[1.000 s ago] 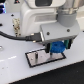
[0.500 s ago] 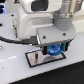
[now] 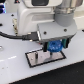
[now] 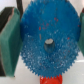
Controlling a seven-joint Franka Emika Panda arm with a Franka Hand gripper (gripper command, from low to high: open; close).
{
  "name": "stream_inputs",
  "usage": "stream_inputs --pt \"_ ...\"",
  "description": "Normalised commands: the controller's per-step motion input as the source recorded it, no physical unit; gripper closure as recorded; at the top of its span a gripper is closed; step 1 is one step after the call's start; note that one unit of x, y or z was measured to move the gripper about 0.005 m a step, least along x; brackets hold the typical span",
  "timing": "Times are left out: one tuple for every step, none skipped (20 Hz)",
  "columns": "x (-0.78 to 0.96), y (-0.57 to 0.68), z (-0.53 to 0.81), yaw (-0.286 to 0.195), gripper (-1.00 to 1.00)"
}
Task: Insert the blue gear onto the right peg, followed by the red gear
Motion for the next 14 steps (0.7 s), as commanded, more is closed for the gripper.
stream_inputs --pt "0.17 -0.09 -0.01 0.000 1.00" --pt "0.18 -0.11 -0.03 0.000 1.00" --pt "0.18 -0.13 -0.05 0.000 1.00" --pt "0.19 -0.04 -0.03 0.000 1.00" --pt "0.17 -0.13 -0.10 0.000 1.00" --pt "0.17 -0.12 -0.10 0.000 1.00" --pt "0.19 -0.13 -0.10 0.000 1.00" --pt "0.21 -0.04 0.03 0.000 1.00" --pt "0.19 -0.10 -0.09 0.000 1.00" --pt "0.22 -0.07 -0.12 0.000 1.00" --pt "0.25 -0.05 -0.15 0.000 1.00" --pt "0.27 -0.03 -0.15 0.000 1.00" --pt "0.28 -0.01 -0.16 0.000 1.00" --pt "0.27 0.00 -0.20 0.000 1.00"
